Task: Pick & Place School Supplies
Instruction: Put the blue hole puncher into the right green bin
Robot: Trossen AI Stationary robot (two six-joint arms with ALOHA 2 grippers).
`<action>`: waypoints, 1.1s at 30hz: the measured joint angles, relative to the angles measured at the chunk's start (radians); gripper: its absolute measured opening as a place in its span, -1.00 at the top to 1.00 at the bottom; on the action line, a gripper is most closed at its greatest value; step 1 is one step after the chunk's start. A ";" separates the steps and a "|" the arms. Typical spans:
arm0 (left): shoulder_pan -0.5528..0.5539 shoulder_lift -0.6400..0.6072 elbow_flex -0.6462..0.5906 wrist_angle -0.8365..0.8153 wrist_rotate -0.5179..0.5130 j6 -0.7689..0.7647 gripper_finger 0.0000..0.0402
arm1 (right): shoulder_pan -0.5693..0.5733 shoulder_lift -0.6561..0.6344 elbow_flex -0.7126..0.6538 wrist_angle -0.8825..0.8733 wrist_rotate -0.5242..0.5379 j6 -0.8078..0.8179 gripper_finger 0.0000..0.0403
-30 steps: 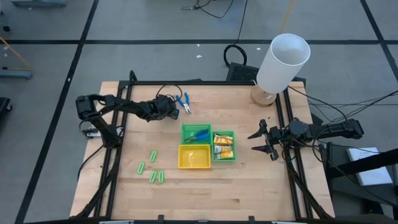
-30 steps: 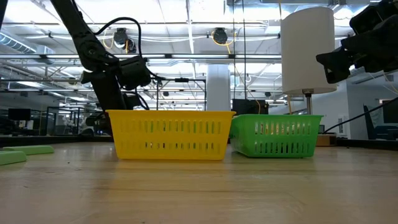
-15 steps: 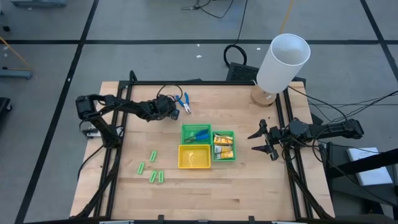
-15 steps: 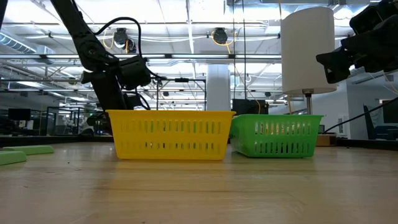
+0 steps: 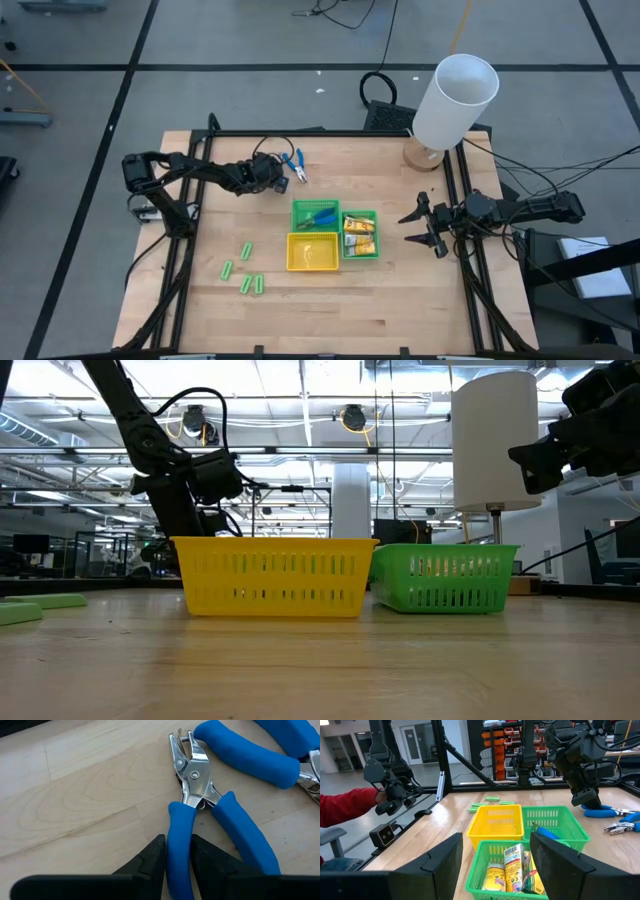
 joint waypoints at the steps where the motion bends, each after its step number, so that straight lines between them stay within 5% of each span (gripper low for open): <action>1: 0.000 0.000 0.000 0.000 -0.001 0.000 0.54 | 0.000 0.000 0.000 0.000 0.000 0.000 -0.12; 21: -0.009 -0.173 -0.003 0.008 -0.005 0.089 0.54 | 0.000 0.000 0.000 0.000 0.000 0.000 -0.12; 33: -0.012 -0.169 -0.002 -0.058 0.054 0.016 0.50 | 0.000 0.000 0.000 0.000 0.000 0.000 -0.12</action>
